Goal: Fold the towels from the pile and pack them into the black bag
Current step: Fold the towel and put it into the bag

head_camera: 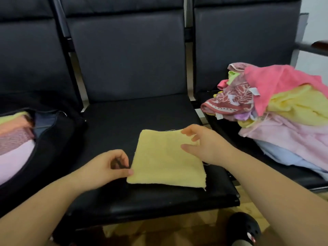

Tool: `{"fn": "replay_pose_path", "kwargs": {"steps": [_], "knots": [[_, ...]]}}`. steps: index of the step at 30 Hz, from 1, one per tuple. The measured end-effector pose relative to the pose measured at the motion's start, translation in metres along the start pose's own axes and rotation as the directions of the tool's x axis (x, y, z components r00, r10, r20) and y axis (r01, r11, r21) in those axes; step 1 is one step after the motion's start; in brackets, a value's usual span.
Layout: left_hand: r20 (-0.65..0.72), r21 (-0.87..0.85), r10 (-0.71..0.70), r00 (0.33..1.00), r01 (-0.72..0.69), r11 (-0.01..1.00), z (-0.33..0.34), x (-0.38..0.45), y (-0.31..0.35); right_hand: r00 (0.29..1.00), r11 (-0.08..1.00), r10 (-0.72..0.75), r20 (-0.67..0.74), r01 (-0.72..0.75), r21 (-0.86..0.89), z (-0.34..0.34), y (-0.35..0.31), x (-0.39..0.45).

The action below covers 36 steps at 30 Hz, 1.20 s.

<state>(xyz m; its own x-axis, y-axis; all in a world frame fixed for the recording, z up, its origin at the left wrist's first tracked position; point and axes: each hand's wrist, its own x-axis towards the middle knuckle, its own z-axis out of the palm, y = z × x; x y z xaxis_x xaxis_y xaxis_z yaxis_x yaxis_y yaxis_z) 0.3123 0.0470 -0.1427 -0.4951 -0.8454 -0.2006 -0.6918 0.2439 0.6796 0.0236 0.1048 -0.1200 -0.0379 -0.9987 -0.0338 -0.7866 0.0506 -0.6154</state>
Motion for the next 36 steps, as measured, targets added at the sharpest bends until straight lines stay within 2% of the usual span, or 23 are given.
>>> {"fn": "replay_pose_path", "kwargs": {"steps": [2, 5, 7, 11, 13, 14, 18, 21, 25, 30, 34, 36], "knots": [[-0.028, 0.1, 0.106, 0.994, -0.103, 0.99, 0.005, -0.007, -0.002, 0.99, 0.998, -0.059, 0.131, 0.061, -0.016, 0.009, -0.008, -0.011], [0.077, 0.245, 0.177, 0.981, -0.191, 0.95, 0.013, -0.01, 0.0, 0.962, 0.992, -0.059, 0.268, 0.088, -0.096, 0.022, -0.013, -0.028], [0.083, 0.295, 0.197, 0.977, -0.213, 0.931, 0.019, -0.01, -0.005, 0.968, 0.985, -0.057, 0.246, 0.095, -0.147, 0.024, -0.012, -0.034], [-0.029, 0.458, 0.349, 0.937, -0.298, 0.838, 0.021, -0.01, -0.005, 0.978, 0.971, -0.061, 0.197, 0.104, -0.217, 0.025, -0.008, -0.041], [-0.085, 0.466, 0.428, 0.9, -0.344, 0.815, 0.019, -0.01, -0.001, 0.983, 0.966, -0.061, 0.175, 0.102, -0.238, 0.026, -0.006, -0.044], [-0.113, 0.422, 0.428, 0.897, -0.347, 0.838, 0.017, -0.011, 0.002, 0.985, 0.965, -0.053, 0.163, 0.092, -0.244, 0.026, -0.004, -0.045], [-0.173, 0.117, 0.238, 0.956, -0.22, 0.968, 0.01, -0.017, 0.014, 0.989, 0.952, -0.016, 0.146, 0.06, -0.302, 0.023, -0.001, -0.044], [-0.23, 0.071, 0.154, 0.961, -0.141, 0.987, 0.007, -0.013, 0.009, 0.992, 0.951, -0.016, 0.124, 0.053, -0.304, 0.024, -0.002, -0.038], [-0.294, -0.075, 0.04, 0.955, -0.065, 0.995, 0.003, -0.007, 0.006, 0.995, 0.983, -0.029, 0.099, 0.046, -0.176, 0.021, -0.005, -0.022], [-0.372, -0.117, -0.082, 0.924, 0.041, 0.992, -0.004, 0.005, 0.002, 0.992, 0.99, 0.013, 0.124, -0.03, 0.139, 0.014, -0.017, -0.005], [-0.396, -0.116, -0.189, 0.899, 0.155, 0.981, -0.004, 0.018, -0.003, 0.99, 0.984, 0.067, 0.125, -0.086, 0.159, 0.02, -0.019, 0.013], [-0.371, -0.021, -0.234, 0.899, 0.244, 0.97, -0.003, 0.024, -0.005, 0.986, 0.985, 0.119, 0.12, -0.133, 0.113, 0.025, -0.017, 0.021]]}}
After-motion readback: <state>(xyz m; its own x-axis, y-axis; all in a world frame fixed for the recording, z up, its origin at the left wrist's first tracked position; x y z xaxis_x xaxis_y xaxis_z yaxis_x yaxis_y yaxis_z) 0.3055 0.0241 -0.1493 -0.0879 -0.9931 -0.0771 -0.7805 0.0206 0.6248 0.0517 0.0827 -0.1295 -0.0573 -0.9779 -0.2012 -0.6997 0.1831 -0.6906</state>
